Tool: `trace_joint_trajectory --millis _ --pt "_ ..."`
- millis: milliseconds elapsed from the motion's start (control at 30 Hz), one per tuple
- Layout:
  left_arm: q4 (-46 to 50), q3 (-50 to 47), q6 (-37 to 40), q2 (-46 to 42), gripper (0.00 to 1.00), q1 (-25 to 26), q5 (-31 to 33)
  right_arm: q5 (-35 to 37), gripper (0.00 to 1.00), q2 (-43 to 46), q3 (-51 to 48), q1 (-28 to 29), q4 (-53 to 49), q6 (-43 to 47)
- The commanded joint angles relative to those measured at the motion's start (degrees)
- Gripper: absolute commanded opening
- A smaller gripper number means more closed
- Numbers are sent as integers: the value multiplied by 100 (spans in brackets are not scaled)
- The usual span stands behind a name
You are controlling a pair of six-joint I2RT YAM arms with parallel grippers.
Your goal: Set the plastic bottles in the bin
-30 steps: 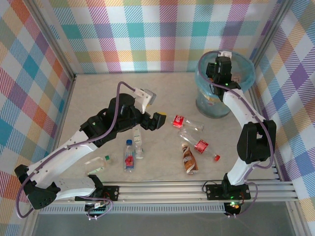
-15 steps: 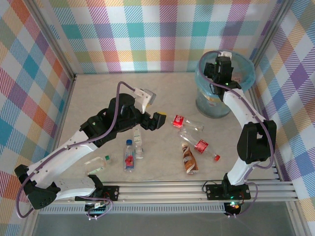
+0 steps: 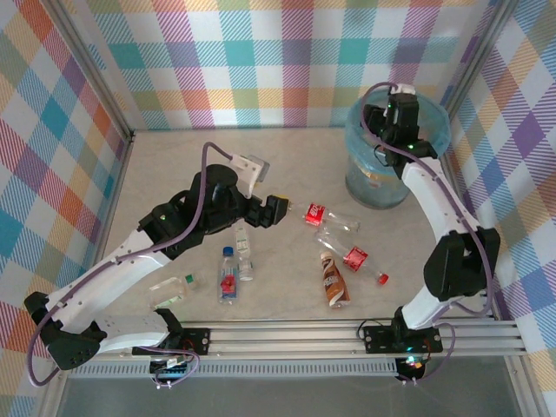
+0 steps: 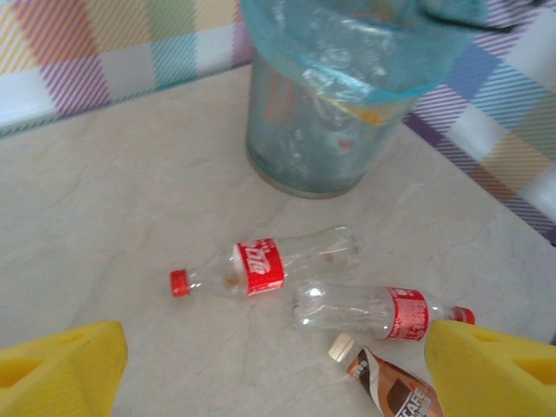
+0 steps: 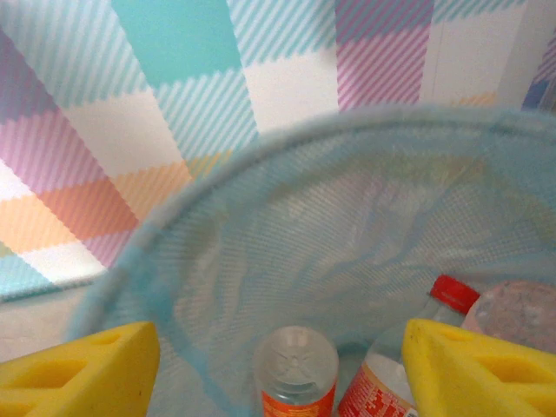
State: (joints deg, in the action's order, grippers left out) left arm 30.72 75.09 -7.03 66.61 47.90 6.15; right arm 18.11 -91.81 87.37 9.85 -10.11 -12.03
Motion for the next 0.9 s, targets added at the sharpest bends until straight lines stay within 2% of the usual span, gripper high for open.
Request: trace_joint_trajectory --millis 0,133,267,333,467,567,867 --pt "768 254 -586 -28 88 -59 668 -238 74 534 287 52 -257 -102" --pt "1442 207 -1164 -82 88 -132 964 -407 73 876 288 103 -468 -115" --pt "1983 -75 -1794 -91 88 -363 976 -595 72 1289 200 319 -634 -122" --pt "2065 -326 -2022 -55 87 -552 706 -616 72 1509 100 564 -677 -57" --pt "1850 -865 -2445 134 80 -958 -269 -564 71 1940 -325 1245 -650 61" --pt "1771 -1141 -2684 299 76 -1028 -579 -633 70 2140 -641 1648 -788 4" --pt "1323 -1899 -3212 805 76 -1029 -1383 -908 70 2674 -1825 1828 -835 -282"
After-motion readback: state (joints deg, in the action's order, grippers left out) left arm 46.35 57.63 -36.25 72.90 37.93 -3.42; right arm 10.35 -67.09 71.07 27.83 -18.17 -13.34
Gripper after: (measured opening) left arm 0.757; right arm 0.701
